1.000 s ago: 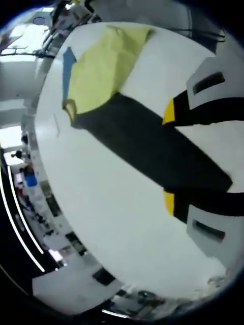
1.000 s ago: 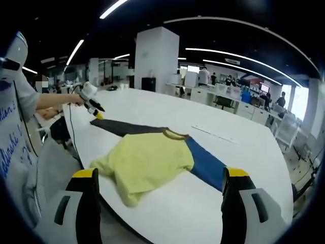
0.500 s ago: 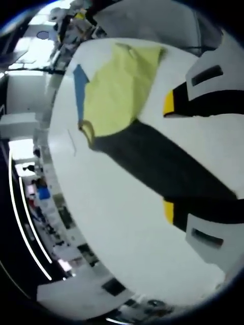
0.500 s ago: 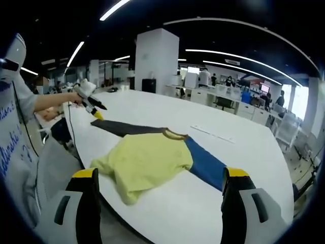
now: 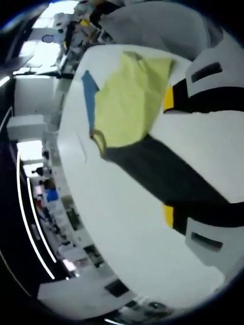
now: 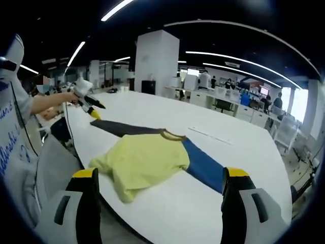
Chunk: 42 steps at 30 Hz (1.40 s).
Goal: Fold the garment on the visible template until the final outline fits inside the template.
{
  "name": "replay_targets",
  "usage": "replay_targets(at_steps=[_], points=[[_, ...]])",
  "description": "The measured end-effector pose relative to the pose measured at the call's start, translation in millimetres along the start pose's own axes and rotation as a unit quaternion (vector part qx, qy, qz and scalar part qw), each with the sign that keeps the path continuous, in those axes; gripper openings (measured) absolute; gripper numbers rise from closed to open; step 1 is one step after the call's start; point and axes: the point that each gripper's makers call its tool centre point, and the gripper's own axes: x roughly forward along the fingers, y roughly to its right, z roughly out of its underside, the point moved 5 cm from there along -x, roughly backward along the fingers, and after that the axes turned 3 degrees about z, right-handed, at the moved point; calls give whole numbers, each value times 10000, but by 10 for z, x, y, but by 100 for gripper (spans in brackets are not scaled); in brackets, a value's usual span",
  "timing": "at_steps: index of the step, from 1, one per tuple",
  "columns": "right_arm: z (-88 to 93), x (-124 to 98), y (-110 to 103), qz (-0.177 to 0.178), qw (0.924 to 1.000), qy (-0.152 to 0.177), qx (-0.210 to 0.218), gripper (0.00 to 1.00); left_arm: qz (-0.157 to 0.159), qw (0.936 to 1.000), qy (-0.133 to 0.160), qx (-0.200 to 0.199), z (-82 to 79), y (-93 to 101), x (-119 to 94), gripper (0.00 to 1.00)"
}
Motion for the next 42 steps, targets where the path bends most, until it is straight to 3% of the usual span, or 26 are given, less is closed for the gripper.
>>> replay_targets(at_steps=[9, 12, 23, 28, 36, 42], points=[[-4, -52, -4, -68, 9999, 35, -101, 100, 15, 9999, 122, 22, -98, 193, -143, 68], [-5, -87, 15, -60, 9999, 50, -130, 100, -41, 9996, 185, 191, -153, 288, -184, 71], [-67, -174, 45, -81, 9995, 143, -273, 100, 146, 9988, 365, 286, -363, 634, -305, 74], [-45, -170, 61, -82, 9995, 141, -256, 100, 137, 9988, 329, 348, -390, 731, -364, 78], [-35, -201, 52, -98, 9996, 136, -215, 100, 356, 9971, 596, 296, -521, 876, -501, 79], [-37, -222, 63, -60, 9995, 116, -283, 100, 454, 9963, 600, 422, -568, 1027, -549, 82]])
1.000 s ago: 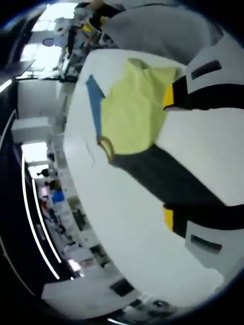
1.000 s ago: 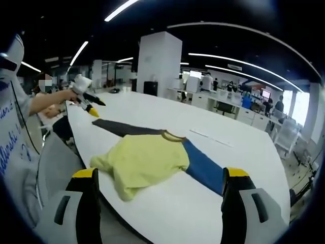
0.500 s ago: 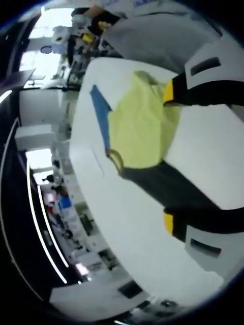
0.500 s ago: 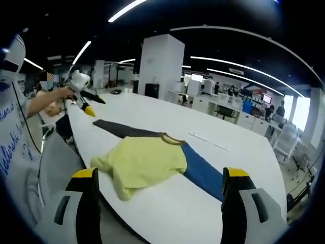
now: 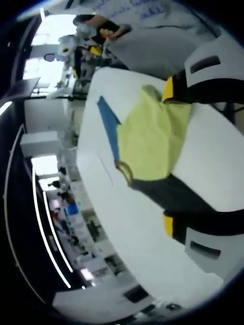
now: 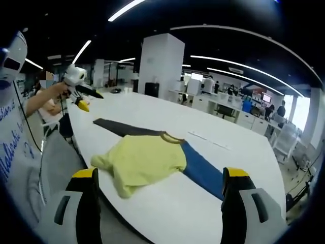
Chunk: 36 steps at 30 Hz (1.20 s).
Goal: Fold the garment on the visible template until the final outline fits inside the template.
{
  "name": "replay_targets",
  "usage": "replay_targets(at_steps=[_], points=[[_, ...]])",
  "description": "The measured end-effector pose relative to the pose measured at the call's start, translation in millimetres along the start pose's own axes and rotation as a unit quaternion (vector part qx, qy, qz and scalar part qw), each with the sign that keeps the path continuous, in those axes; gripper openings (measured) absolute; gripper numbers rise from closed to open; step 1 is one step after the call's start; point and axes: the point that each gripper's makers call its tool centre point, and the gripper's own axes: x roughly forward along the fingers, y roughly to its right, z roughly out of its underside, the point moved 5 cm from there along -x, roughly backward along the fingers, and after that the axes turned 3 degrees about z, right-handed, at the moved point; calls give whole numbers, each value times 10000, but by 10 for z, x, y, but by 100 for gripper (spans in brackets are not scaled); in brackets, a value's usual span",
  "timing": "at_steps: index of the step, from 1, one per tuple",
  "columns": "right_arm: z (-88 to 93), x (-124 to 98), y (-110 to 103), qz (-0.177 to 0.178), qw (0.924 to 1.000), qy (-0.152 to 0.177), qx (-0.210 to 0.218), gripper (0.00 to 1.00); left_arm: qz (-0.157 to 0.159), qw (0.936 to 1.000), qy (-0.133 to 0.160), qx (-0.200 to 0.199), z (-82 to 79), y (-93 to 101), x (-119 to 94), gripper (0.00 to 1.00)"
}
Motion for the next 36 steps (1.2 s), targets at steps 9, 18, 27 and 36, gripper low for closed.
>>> replay_targets(at_steps=[9, 18, 27, 36], points=[[11, -24, 6, 12, 10000, -47, -21, 100, 88, 9996, 259, -69, -106, 159, -96, 86], [-70, -71, -68, 81, 9997, -75, -239, 100, 153, 9985, 529, -79, -191, 397, -212, 90], [-31, -56, -159, 18, 9996, -140, -259, 100, 157, 9974, 524, -470, -11, 523, -185, 93], [32, -53, -186, 36, 9998, -200, -78, 100, 103, 9962, 592, -627, 46, 651, -204, 99]])
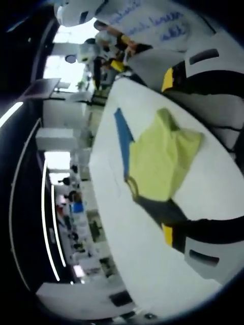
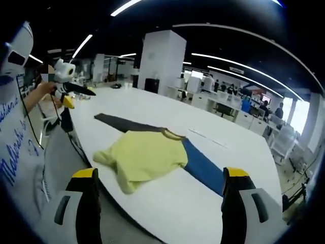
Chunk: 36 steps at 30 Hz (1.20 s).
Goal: Fold the garment on the visible template until the final outline fits inside the template.
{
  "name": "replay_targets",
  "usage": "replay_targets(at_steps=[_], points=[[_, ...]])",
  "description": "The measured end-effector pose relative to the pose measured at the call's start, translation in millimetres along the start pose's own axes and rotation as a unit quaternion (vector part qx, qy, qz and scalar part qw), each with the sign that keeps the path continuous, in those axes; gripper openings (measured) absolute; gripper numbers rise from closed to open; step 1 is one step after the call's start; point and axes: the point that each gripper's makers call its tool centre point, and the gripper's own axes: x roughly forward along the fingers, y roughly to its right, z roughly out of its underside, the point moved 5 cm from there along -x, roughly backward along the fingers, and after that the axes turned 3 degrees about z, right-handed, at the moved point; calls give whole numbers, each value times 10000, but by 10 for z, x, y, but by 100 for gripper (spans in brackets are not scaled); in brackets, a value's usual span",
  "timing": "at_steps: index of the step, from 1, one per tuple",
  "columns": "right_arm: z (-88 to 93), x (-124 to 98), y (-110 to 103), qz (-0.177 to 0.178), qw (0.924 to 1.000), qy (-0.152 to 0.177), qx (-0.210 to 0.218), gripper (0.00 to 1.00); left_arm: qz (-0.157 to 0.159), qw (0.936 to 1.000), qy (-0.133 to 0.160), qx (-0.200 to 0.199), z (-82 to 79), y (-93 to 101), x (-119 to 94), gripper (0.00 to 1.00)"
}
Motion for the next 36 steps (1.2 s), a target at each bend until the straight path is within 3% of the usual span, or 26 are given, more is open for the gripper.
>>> replay_targets(at_steps=[2, 5, 10, 21, 26, 30, 36], points=[[18, 20, -17, -7, 10000, -29, 4, 100, -58, 10000, -45, 37, 14, 16, 7, 99], [35, 28, -33, -14, 9999, -100, -18, 100, -438, 9981, -299, 298, 51, -11, -27, 99], [50, 36, -25, -34, 9999, -104, 63, 100, -201, 9993, -241, 186, 76, 84, -15, 99], [80, 71, -42, -67, 9998, -166, 53, 100, -174, 9995, -256, 106, 99, 106, 5, 99], [63, 79, -27, -61, 9999, -145, 40, 100, -142, 9998, -102, 70, 44, 107, 13, 98], [62, 109, -38, -106, 9998, -146, 45, 100, -152, 9996, -203, 137, 69, 97, 56, 95], [98, 185, -96, -278, 9994, -196, 71, 100, 94, 9995, -293, 43, 135, 130, 173, 89]])
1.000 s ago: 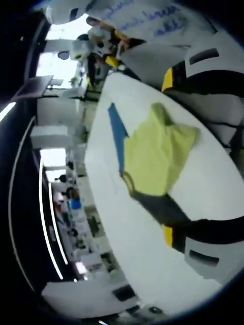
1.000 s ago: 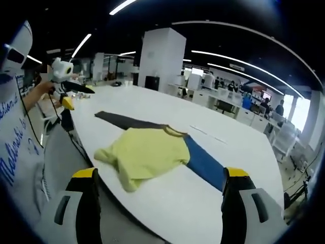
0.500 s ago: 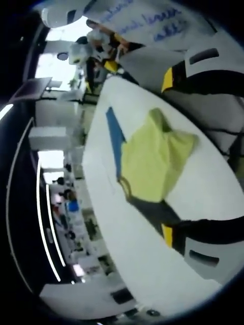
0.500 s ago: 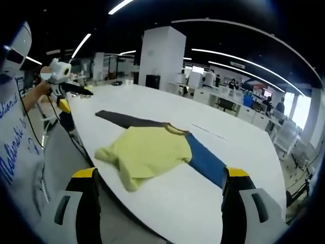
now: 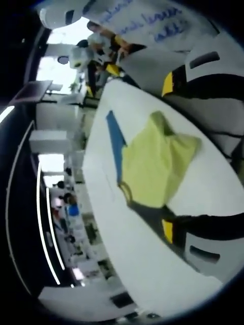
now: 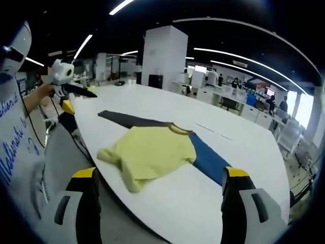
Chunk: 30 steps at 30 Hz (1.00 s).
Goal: Fold the garment on the visible template until the final outline fits inside the template.
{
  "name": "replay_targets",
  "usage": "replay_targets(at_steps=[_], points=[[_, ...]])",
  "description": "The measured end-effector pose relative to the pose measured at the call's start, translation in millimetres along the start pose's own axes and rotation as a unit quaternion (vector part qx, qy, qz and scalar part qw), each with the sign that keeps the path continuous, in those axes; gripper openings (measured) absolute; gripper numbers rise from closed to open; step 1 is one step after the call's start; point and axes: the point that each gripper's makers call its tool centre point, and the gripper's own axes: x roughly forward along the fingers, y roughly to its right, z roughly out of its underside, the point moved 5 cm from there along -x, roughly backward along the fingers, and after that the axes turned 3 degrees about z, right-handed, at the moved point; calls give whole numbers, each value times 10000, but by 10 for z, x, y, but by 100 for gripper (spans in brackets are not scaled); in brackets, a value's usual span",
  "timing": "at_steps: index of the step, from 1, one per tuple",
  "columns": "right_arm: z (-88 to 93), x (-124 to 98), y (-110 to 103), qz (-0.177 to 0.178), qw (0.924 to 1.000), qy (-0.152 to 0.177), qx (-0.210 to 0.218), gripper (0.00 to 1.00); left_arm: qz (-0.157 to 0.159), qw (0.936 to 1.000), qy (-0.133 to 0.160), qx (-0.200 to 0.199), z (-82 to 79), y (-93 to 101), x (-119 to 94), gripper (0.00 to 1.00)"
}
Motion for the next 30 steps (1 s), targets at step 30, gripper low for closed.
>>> replay_targets(at_steps=[30], points=[[233, 437, -313, -849, 9955, -371, 171, 67, 727, 9903, -1058, -525, 592, 194, 447, 51]])
